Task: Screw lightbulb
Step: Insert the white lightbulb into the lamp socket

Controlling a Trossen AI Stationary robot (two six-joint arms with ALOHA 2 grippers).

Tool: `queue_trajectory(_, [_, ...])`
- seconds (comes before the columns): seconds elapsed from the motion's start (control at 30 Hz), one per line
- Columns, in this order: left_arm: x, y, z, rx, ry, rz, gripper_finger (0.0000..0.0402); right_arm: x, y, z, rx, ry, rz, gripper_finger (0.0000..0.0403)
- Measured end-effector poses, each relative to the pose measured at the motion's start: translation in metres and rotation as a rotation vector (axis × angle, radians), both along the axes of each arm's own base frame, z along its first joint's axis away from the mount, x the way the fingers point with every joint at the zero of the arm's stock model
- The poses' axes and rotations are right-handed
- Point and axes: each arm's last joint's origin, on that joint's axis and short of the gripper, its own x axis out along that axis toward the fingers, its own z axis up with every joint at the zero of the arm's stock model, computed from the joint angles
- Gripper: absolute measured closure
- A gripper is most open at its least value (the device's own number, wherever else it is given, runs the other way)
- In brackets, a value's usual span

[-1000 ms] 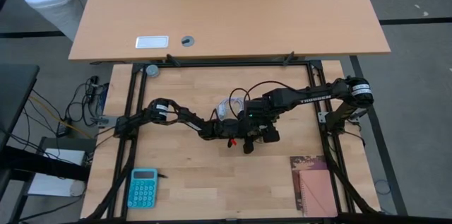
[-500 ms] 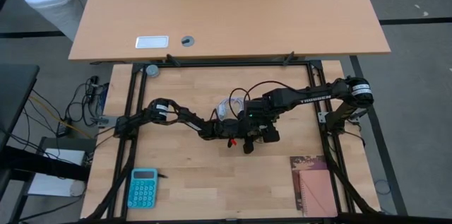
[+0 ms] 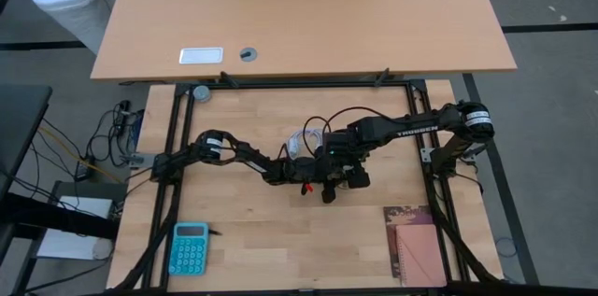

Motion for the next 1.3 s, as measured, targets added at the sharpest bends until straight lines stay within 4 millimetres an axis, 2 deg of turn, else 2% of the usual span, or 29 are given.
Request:
queue_trajectory(0.87, [0.0, 0.0, -0.0002, 0.0, 0.0, 0.0, 0.0208, 0.0, 0.0, -0.0001, 0.0, 0.001, 0.002, 0.014])
queue_trajectory(1.3, [0.0, -0.0001, -0.0003, -0.003, 0.0, -0.003, 0.0208, -0.0002, 0.0001, -0.0007, 0.029, 0.008, -0.192, 0.014])
